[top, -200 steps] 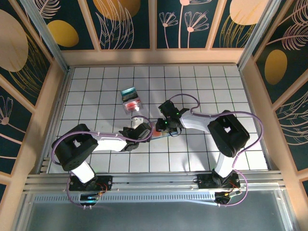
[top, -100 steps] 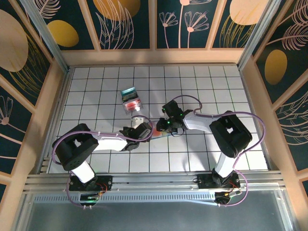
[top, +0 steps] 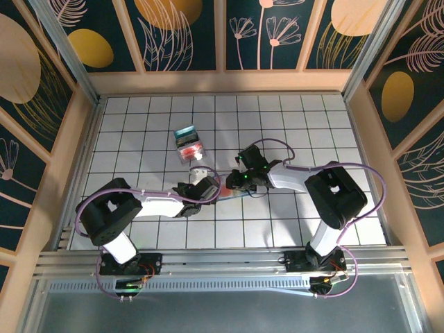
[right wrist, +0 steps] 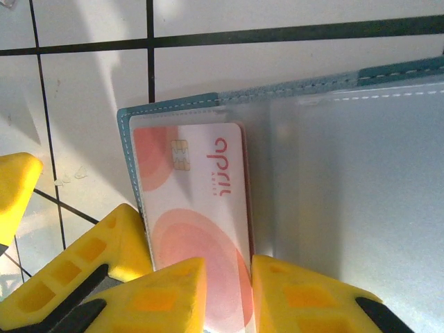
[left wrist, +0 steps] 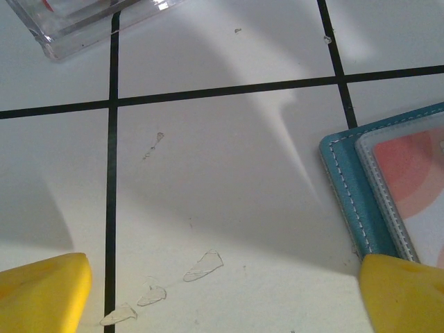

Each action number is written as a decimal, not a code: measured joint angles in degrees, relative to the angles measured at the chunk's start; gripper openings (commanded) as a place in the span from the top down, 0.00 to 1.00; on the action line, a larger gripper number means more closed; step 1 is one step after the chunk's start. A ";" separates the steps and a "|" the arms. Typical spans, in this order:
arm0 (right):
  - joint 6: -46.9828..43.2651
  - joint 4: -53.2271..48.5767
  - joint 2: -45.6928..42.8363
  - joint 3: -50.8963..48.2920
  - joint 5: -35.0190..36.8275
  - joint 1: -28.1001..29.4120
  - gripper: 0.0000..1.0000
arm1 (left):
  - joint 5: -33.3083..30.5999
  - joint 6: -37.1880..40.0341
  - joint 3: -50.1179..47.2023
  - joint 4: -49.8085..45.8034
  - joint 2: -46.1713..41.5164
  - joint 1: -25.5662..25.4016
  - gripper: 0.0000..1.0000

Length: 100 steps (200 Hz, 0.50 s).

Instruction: Take the credit cards out of the card holder

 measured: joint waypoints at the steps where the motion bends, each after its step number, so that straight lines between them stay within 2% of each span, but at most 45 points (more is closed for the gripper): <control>1: 0.00 0.00 0.00 0.00 0.02 -0.02 0.74 | 0.00 0.00 0.00 0.00 0.00 0.00 0.01; 57: 1.03 0.37 0.35 0.00 0.35 0.00 0.67 | -0.02 0.00 0.07 -0.17 0.02 0.00 0.01; 100: 1.27 0.15 1.16 0.35 1.40 0.37 0.67 | -0.02 0.00 0.07 -0.17 0.02 0.00 0.01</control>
